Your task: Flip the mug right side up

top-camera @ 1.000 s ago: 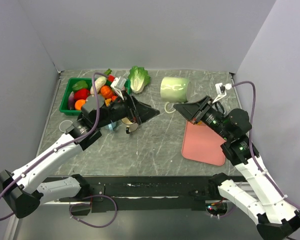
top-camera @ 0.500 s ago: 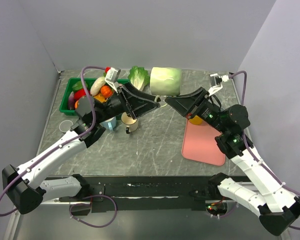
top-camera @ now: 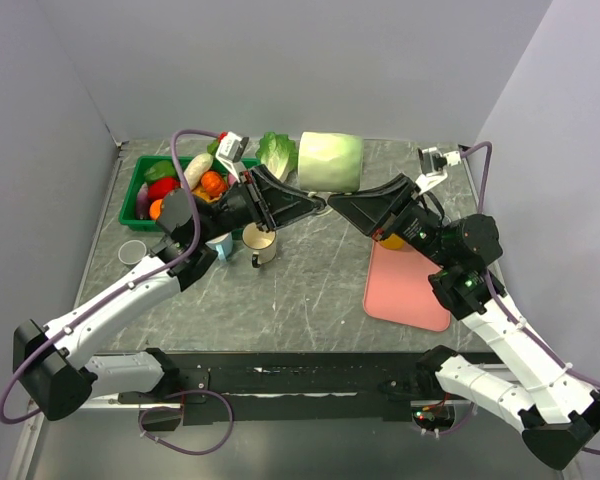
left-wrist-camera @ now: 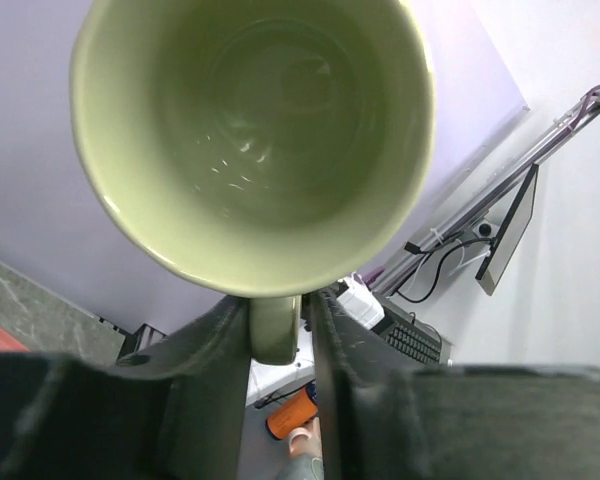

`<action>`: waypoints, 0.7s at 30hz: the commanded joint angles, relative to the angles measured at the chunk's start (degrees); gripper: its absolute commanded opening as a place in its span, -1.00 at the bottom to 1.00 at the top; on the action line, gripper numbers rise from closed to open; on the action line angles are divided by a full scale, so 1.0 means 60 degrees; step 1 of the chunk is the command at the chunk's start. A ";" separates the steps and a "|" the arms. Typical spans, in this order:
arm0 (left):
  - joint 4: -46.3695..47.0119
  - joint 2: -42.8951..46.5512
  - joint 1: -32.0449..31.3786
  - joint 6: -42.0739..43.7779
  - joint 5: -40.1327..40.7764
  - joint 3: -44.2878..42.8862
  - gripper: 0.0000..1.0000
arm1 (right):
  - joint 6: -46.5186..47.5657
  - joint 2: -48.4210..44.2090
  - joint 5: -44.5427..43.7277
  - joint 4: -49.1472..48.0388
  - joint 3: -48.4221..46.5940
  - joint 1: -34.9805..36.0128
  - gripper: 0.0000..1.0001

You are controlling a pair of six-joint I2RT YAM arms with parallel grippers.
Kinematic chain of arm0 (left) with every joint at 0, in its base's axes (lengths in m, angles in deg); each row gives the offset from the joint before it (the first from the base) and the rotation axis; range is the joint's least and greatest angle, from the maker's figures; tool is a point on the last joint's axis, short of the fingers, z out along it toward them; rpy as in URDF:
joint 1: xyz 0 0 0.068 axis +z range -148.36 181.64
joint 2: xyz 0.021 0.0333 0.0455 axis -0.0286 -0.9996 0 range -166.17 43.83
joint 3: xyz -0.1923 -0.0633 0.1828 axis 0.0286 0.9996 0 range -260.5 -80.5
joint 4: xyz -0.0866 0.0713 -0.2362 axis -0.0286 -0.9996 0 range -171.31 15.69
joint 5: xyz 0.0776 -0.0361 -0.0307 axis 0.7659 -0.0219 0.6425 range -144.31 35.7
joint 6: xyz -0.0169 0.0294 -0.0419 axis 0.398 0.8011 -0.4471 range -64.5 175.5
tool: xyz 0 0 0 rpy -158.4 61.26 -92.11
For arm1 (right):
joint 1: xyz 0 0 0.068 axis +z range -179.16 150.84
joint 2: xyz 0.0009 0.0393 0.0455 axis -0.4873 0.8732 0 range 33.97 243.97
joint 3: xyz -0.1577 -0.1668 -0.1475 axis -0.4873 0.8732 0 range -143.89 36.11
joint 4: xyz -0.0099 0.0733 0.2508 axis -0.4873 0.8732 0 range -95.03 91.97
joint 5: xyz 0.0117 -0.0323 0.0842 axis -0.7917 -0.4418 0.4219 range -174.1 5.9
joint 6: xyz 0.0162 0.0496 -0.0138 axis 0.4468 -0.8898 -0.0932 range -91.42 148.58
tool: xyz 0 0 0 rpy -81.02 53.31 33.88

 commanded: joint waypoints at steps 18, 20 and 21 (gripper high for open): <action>-0.4651 0.1187 -0.0061 0.3090 0.2634 -0.0796 -0.98 | 0.1481 -0.0918 -0.1804 0.3962 -0.0476 0.0262 0.84; -0.5281 0.1173 -0.0061 0.3413 0.3115 -0.0737 -0.98 | 0.1439 -0.1137 -0.2388 0.5351 -0.0461 0.0277 0.99; -0.5544 0.1129 -0.0061 0.3719 0.3278 -0.0766 -0.98 | 0.1526 -0.1240 -0.2566 0.5752 -0.0389 0.0277 0.99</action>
